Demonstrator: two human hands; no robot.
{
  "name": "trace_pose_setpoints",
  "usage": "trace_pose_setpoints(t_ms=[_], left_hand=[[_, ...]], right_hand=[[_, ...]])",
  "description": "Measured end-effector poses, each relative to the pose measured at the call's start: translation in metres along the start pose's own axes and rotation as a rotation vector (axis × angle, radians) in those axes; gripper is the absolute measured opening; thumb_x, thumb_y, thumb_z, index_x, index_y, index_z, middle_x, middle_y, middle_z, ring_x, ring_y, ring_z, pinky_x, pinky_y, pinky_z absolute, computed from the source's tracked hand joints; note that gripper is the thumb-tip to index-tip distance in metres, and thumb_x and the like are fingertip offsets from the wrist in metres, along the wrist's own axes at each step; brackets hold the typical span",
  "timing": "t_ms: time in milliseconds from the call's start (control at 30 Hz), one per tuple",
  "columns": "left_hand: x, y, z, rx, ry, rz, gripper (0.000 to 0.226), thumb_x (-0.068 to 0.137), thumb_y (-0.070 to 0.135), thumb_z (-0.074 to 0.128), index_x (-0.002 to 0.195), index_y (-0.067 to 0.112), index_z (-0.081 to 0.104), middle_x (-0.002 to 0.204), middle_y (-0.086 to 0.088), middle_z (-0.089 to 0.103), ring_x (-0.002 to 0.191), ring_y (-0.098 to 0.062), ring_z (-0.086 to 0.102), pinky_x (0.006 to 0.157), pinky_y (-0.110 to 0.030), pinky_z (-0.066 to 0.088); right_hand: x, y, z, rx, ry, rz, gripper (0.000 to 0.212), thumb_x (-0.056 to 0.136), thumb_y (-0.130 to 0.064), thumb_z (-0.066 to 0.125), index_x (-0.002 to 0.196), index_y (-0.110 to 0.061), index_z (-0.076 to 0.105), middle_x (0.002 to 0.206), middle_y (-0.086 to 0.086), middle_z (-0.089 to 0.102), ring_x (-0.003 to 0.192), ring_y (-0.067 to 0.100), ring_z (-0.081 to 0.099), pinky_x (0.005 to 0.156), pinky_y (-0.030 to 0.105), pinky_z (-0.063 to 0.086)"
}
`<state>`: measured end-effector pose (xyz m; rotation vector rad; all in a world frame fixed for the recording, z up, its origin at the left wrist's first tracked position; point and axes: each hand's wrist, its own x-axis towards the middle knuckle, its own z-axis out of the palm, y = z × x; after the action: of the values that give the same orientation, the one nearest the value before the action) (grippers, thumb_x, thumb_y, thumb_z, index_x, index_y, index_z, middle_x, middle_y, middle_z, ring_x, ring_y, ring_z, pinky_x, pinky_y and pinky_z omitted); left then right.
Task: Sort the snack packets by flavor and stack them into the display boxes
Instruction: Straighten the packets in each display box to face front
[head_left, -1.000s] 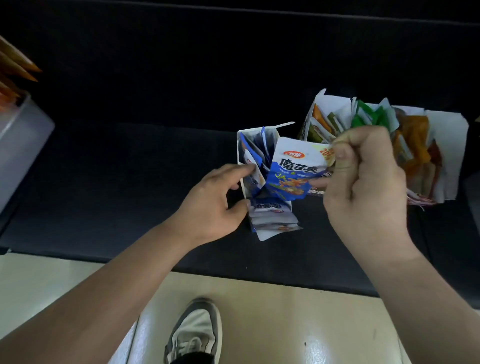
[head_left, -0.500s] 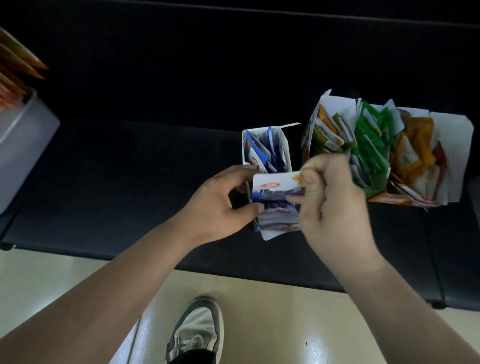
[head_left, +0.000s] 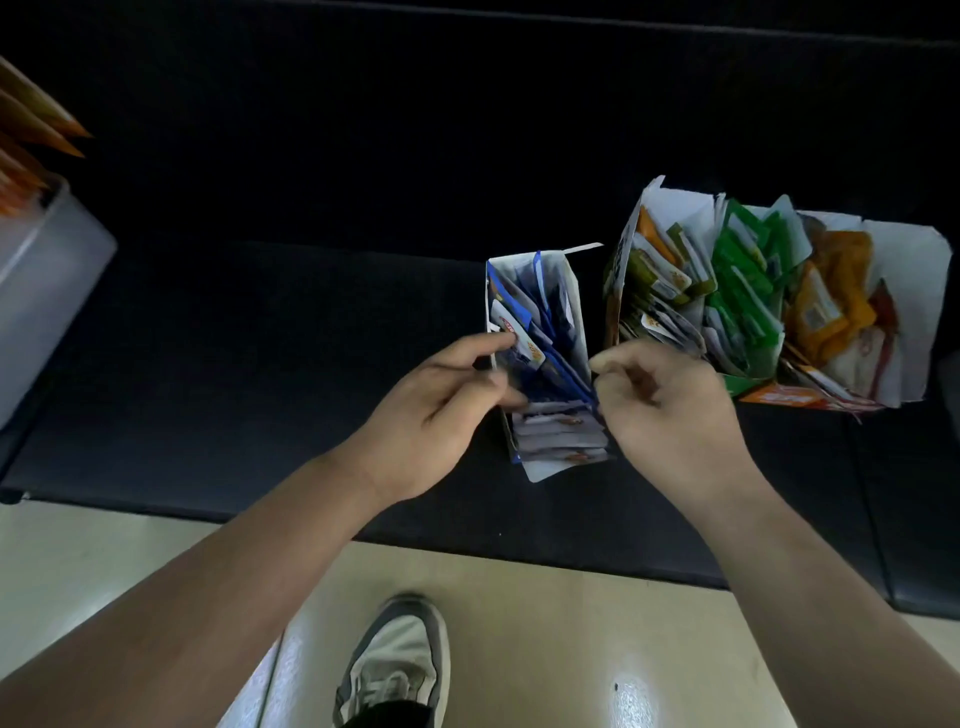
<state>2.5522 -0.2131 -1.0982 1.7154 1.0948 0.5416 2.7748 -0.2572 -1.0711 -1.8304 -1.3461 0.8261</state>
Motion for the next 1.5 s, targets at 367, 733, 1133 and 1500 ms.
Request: trace_pose_setpoints(t_ms=[367,733,1133,1500], left_hand=[[-0.001,-0.007,0.013,0.131,0.054,0.107,0.009,0.095,0.027,0.071,0.101,0.027,0.078,0.155,0.020,0.039,0.127,-0.001,0.055,0.108,-0.034,0.049],[-0.001,-0.007,0.009,0.172,0.072,0.114,0.035,0.086,0.045,0.078,0.116,0.028,0.073,0.153,0.022,0.042,0.109,-0.009,0.061,0.088,-0.035,0.058],[0.004,0.024,0.014,0.199,0.186,-0.043,0.064,0.079,0.033,0.088,0.132,0.046,0.054,0.105,0.034,0.051,0.100,0.002,0.055,0.073,-0.008,0.042],[0.000,0.021,0.019,-0.031,-0.005,-0.086,0.050,0.070,0.036,0.088,0.114,0.052,0.071,0.159,0.030,0.033,0.151,0.001,0.028,0.119,-0.049,0.039]], right_hand=[[0.016,-0.001,0.010,-0.080,-0.040,0.124,0.020,0.078,-0.023,0.090,0.074,-0.018,0.072,0.067,-0.003,0.071,0.060,0.006,0.066,0.055,0.019,0.051],[0.018,0.003,0.010,-0.091,0.189,-0.204,0.015,0.093,-0.006,0.069,0.095,-0.013,0.081,0.072,-0.002,0.067,0.064,0.008,0.056,0.058,0.009,0.038],[-0.018,-0.016,-0.018,0.276,0.239,-0.133,0.019,0.106,-0.019,0.053,0.097,-0.035,0.051,0.091,-0.005,0.067,0.080,0.023,0.072,0.068,0.035,0.062],[-0.031,-0.014,-0.020,0.677,0.293,0.089,0.017,0.110,-0.010,0.043,0.099,-0.021,0.049,0.097,0.008,0.070,0.085,0.022,0.075,0.072,0.035,0.064]])
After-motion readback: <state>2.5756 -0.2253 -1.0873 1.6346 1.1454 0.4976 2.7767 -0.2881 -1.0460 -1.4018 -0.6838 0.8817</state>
